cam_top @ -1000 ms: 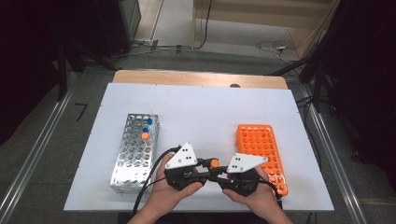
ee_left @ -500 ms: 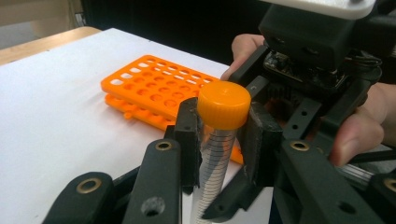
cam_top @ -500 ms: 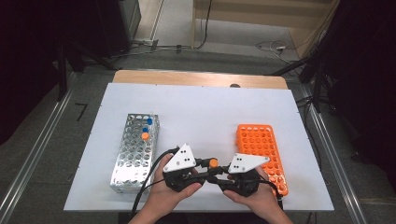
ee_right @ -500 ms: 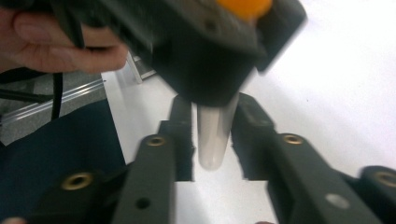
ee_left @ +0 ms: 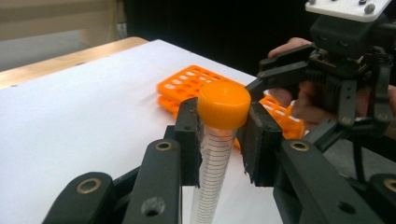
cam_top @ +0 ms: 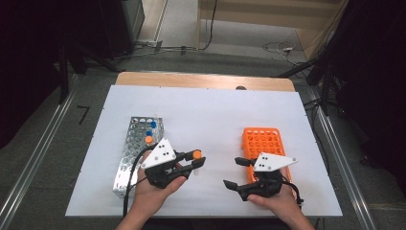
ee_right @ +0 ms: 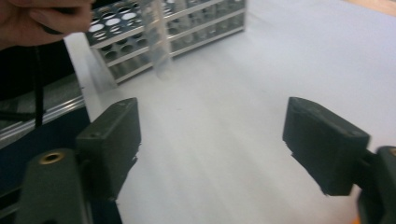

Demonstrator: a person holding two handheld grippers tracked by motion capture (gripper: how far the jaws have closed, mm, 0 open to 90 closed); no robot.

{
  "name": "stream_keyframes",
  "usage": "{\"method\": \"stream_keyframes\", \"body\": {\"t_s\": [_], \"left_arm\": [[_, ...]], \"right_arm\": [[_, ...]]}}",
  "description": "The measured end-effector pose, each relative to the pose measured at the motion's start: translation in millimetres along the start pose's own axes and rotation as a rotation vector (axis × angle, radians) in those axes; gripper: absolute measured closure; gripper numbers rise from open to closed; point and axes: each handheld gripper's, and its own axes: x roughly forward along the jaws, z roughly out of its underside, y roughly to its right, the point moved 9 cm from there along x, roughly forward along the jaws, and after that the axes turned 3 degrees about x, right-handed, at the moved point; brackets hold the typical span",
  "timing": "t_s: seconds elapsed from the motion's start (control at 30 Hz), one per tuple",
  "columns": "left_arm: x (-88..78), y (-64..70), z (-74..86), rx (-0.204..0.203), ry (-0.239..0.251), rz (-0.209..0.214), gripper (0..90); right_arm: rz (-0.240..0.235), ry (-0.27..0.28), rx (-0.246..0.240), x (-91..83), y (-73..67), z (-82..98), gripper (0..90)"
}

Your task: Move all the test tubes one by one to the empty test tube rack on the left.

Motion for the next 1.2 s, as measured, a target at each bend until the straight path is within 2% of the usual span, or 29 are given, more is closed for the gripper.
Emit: {"method": "stream_keyframes", "body": {"t_s": [0.23, 0.5, 0.77, 1.07, 1.2], "left_arm": [[-24.0, -28.0, 2.0, -0.024, 0.018, -0.084, 70.8], [-50.2, -55.9, 3.5, -0.048, 0.039, -0.172, 70.8], [-67.0, -73.4, 6.8, -0.057, 0.046, -0.234, 70.8], [-79.4, -89.6, 14.6, -0.076, 0.057, -0.3, 70.8], [-80.3, -95.2, 19.9, -0.085, 0.064, -0.329, 70.8]], "right_arm": [[0.062, 0.018, 0.062, -17.8, 30.2, 7.4, 0.6], [0.105, 0.045, 0.103, -37.3, 53.9, 15.1, 0.0], [0.146, 0.044, 0.125, -50.0, 67.2, 26.0, 0.0], [0.188, 0.038, 0.15, -67.7, 78.1, 43.2, 0.0], [0.199, 0.045, 0.165, -70.8, 83.0, 44.9, 0.0]]}}
